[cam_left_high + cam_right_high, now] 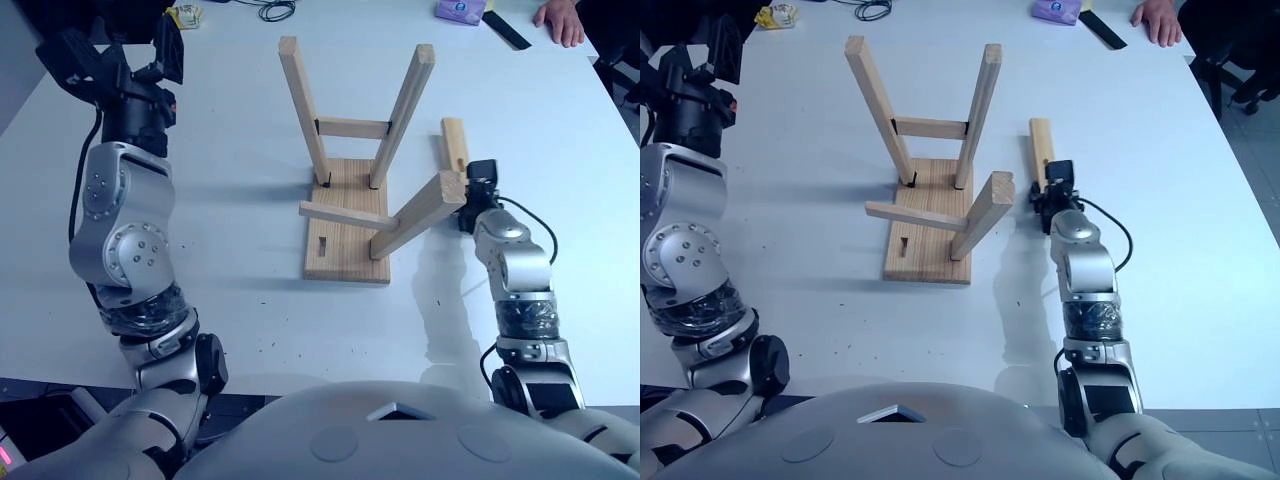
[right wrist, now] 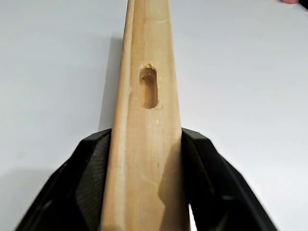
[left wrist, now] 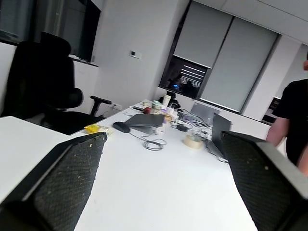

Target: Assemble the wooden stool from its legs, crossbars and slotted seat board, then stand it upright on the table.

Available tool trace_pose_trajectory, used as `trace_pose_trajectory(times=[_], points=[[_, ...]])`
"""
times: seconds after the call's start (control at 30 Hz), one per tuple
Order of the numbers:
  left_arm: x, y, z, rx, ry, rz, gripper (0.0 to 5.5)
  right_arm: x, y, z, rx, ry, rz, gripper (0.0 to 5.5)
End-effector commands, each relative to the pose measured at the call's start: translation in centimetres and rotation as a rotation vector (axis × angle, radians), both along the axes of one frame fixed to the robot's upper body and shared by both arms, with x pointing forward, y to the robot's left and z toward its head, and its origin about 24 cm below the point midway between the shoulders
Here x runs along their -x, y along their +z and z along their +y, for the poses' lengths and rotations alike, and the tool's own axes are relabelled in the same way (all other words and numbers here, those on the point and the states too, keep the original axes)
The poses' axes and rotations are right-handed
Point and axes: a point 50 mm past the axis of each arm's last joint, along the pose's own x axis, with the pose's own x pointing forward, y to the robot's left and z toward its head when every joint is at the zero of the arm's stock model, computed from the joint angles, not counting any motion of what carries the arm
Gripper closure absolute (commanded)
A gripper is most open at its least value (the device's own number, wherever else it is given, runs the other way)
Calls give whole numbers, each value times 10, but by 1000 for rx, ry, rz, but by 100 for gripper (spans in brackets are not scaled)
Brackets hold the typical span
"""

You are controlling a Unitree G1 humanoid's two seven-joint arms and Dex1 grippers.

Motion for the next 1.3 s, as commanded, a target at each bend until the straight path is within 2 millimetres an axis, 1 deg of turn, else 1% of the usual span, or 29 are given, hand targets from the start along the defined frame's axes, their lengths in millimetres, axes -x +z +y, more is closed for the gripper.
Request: trace_pose_trajectory(times=[0.03, 0.1, 0.17, 0.2, 0.23, 0.27, 0.3, 0.37, 0.43, 0.5, 0.63, 0.73, 0.87, 1.0, 1.13, 1.3], points=[[-4, 12, 15, 109, -100, -51, 114, -36, 79, -22, -207, 31, -340, 341], [-8, 13, 11, 192, -217, -59, 114, -42, 122, -31, -383, 90, -484, 341], [-9, 19, 5, 273, -319, -77, 114, -43, 164, -30, -536, 209, -602, 341], [-9, 24, 1, 292, -369, -91, 114, -41, 181, -26, -598, 288, -646, 341], [-7, 30, -5, 293, -427, -110, 114, -37, 197, -18, -656, 385, -678, 341], [-5, 38, -14, 296, -503, -134, 114, -30, 213, -7, -711, 505, -702, 341], [-4, 45, -22, 299, -568, -156, 114, -23, 225, 5, -752, 619, -710, 341], [-1, 55, -39, 323, -693, -196, 114, -9, 238, 32, -803, 843, -682, 341], [4, 63, -58, 361, -833, -231, 114, 3, 243, 58, -832, 1029, -625, 341], [10, 71, -74, 390, -956, -258, 114, 11, 245, 74, -858, 1150, -570, 341], [28, 90, -92, 449, -1166, -335, 114, 21, 249, 84, -917, 1329, -474, 341], [43, 95, -100, 406, -1302, -350, 114, 28, 248, 84, -917, 1448, -413, 341], [48, 92, -106, 372, -1348, -310, 114, 31, 246, 83, -915, 1549, -338, 341], [51, 87, -110, 329, -1392, -256, 114, 35, 240, 86, -855, 1642, -239, 341], [48, 80, -112, 300, -1406, -198, 114, 38, 234, 88, -796, 1700, -195, 341], [49, 75, -110, 215, -1432, -153, 114, 39, 228, 90, -714, 1765, -147, 341]])
